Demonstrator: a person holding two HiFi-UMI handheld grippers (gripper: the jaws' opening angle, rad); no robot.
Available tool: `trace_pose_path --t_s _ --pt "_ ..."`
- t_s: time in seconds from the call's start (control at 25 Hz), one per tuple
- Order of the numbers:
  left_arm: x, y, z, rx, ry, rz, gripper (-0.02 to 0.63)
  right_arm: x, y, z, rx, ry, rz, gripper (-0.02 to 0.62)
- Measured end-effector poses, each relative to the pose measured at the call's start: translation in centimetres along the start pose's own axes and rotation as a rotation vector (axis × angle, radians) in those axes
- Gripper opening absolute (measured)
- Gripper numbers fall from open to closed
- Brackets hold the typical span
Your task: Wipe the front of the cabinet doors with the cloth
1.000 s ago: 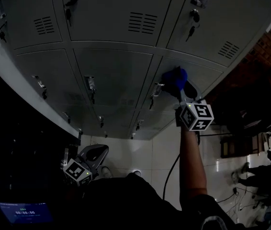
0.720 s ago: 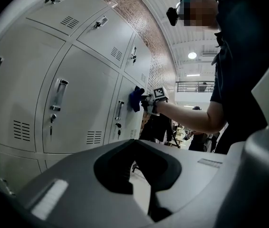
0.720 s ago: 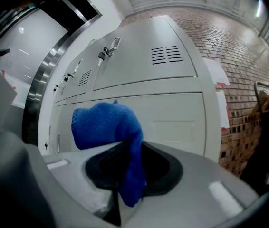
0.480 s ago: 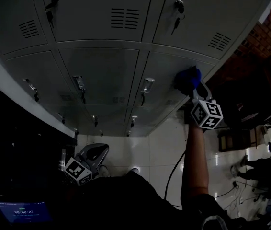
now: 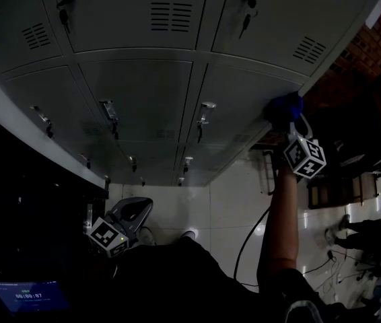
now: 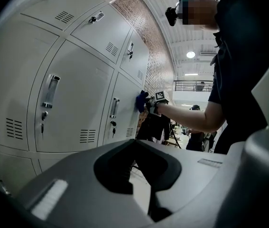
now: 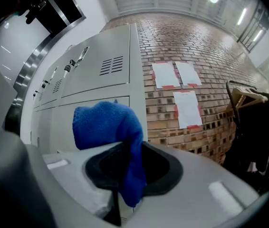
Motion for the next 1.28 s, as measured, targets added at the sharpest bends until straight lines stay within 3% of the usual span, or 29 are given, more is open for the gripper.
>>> trace_pose_path --t_s 0.32,0.56,0.76,0.92,1.28 --pt "0.2 0.3 0.8 -0.009 -0.007 0.008 0.000 -0.2 -0.9 1.1 -0.024 0.017 0.022 0.069" --pt "0.2 0.4 1.8 -0.014 -0.022 0.010 0.000 5.7 -1.5 3.2 -0.067 -0.103 -0.013 0.069" --pt "0.4 -0.2 2.7 -0.035 -0.035 -0.006 0.000 13.2 1.9 3.8 -0.026 -0.256 -0.051 0.069" --pt "0.6 -0.1 3.9 -0.032 -0.062 -0.009 0.000 18.7 5.0 3.2 0.033 -0.357 -0.007 0.069" --pt "0.3 -0.2 6.1 -0.028 -0.104 0.009 0.000 22.2 8.2 0.6 0.091 -0.384 0.020 0.069"
Point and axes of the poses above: the fingertips, and each gripper's own axes: z backward along the fingers, x to its left, y out of its underside, the point moved 3 cm from there along z, backward along the fingers, and after that the axes turned 10 degrees about y, right-handed, at the moved point
